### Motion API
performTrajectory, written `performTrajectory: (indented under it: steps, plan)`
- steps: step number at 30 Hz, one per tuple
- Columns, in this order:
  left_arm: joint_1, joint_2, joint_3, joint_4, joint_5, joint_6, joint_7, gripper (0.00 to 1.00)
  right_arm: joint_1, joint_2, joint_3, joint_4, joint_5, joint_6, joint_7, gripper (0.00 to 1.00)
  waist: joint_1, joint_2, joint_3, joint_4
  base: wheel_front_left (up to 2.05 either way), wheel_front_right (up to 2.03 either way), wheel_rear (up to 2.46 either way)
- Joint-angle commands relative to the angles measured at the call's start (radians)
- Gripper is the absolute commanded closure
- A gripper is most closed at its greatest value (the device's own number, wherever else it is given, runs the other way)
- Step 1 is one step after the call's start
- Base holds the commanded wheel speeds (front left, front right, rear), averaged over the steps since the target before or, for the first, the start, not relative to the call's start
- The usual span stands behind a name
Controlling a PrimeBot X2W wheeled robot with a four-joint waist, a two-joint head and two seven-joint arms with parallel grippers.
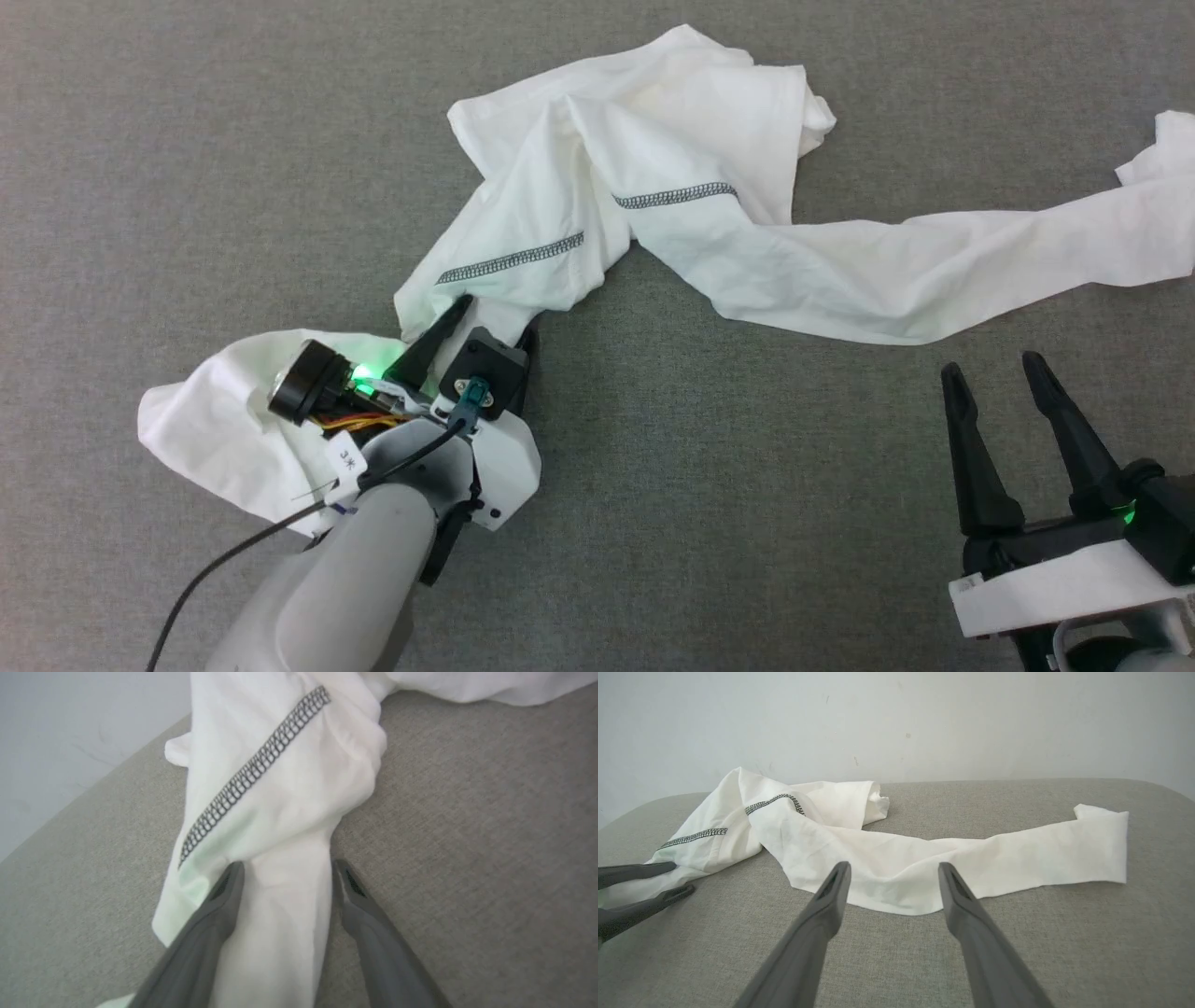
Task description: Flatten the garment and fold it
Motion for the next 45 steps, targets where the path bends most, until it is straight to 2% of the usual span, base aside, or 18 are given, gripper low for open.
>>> performTrajectory:
  steps: [1, 2, 5, 17, 19, 22, 24, 26, 29, 32, 35, 40, 41, 42, 45]
  plan:
    - [0.019, 0.005, -0.006, 0.014, -0.011, -0.014, 0.019, 0.02, -0.018, 0.003, 0.004, -0.002, 0.007, -0.001, 0.001, 0.0, 0.0001, 0.0, 0.006, -0.002, 0.0, 0.0, 0.0]
    - [0.019, 0.006, -0.01, 0.016, -0.014, -0.021, 0.024, 0.29, -0.02, 0.003, 0.004, -0.003, 0.007, -0.001, 0.002, 0.0, 0.0001, 0.0, 0.008, -0.002, 0.0, 0.0, 0.0]
    - [0.021, -0.003, -0.01, 0.007, -0.035, -0.029, 0.018, 1.0, -0.023, 0.003, 0.001, -0.007, 0.006, -0.001, 0.003, 0.0, 0.0001, 0.0, 0.016, -0.002, 0.0, 0.0, 0.0]
    - [0.068, -0.037, 0.035, -0.133, -0.183, -0.055, -0.022, 1.0, -0.026, 0.003, -0.004, 0.008, 0.01, -0.001, 0.009, 0.0, 0.0001, 0.0, -0.023, 0.021, 0.0, 0.0, 0.0]
    - [0.091, -0.051, 0.049, -0.186, -0.241, -0.072, -0.02, 1.0, -0.025, 0.003, -0.002, 0.014, 0.01, -0.001, 0.012, 0.0, 0.0001, 0.0, -0.041, 0.024, 0.0, 0.0, 0.0]
    - [0.145, -0.061, 0.056, -0.283, -0.355, -0.121, 0.003, 1.0, -0.021, 0.003, 0.001, 0.025, 0.012, -0.001, 0.017, 0.0, 0.0001, 0.0, -0.073, 0.031, 0.0, 0.0, 0.0]
    - [0.193, -0.038, 0.047, -0.345, -0.417, -0.146, 0.039, 1.0, -0.015, 0.003, 0.001, 0.032, 0.015, -0.001, 0.02, 0.0, 0.0001, 0.0, -0.095, 0.036, 0.0, 0.0, 0.0]
    - [0.248, 0.011, 0.034, -0.404, -0.461, -0.161, 0.082, 1.0, -0.007, 0.003, 0.001, 0.037, 0.018, -0.001, 0.023, 0.0, 0.0001, 0.0, -0.115, 0.042, 0.0, 0.0, 0.0]
    - [0.348, 0.083, 0.029, -0.48, -0.517, -0.169, 0.134, 1.0, 0.007, 0.003, 0.001, 0.042, 0.022, -0.001, 0.03, 0.0, 0.0001, 0.0, -0.141, 0.055, 0.0, 0.0, 0.0]
    - [0.466, 0.135, 0.011, -0.532, -0.622, -0.176, 0.184, 1.0, 0.023, 0.003, -0.003, 0.045, 0.022, -0.001, 0.043, 0.0, 0.0001, 0.0, -0.156, 0.071, 0.0, 0.0, 0.0]
    - [0.55, 0.195, -0.009, -0.54, -0.658, -0.179, 0.206, 1.0, 0.036, 0.003, -0.008, 0.044, 0.019, -0.001, 0.057, 0.0, 0.0001, 0.0, -0.166, 0.086, 0.0, 0.0, 0.0]
    - [0.597, 0.225, -0.048, -0.473, -0.658, -0.182, 0.189, 1.0, 0.046, 0.003, -0.012, 0.043, 0.017, -0.001, 0.077, 0.0, 0.0001, 0.0, -0.179, 0.103, 0.0, 0.0, 0.0]
    - [0.594, 0.23, -0.057, -0.451, -0.646, -0.182, 0.186, 0.84, 0.047, 0.003, -0.01, 0.043, 0.015, -0.001, 0.083, 0.0, 0.0001, 0.0, -0.183, 0.105, 0.0, 0.0, 0.0]
    - [0.589, 0.224, -0.059, -0.434, -0.638, -0.182, 0.172, 0.0, 0.049, 0.003, -0.009, 0.043, 0.014, -0.001, 0.088, 0.0, 0.0001, 0.0, -0.187, 0.108, 0.0, 0.0, 0.0]
    - [0.571, 0.193, -0.051, -0.407, -0.64, -0.18, 0.127, 0.0, 0.053, 0.003, -0.009, 0.043, 0.015, -0.001, 0.098, 0.0, 0.0001, 0.0, -0.201, 0.115, 0.0, 0.0, 0.0]
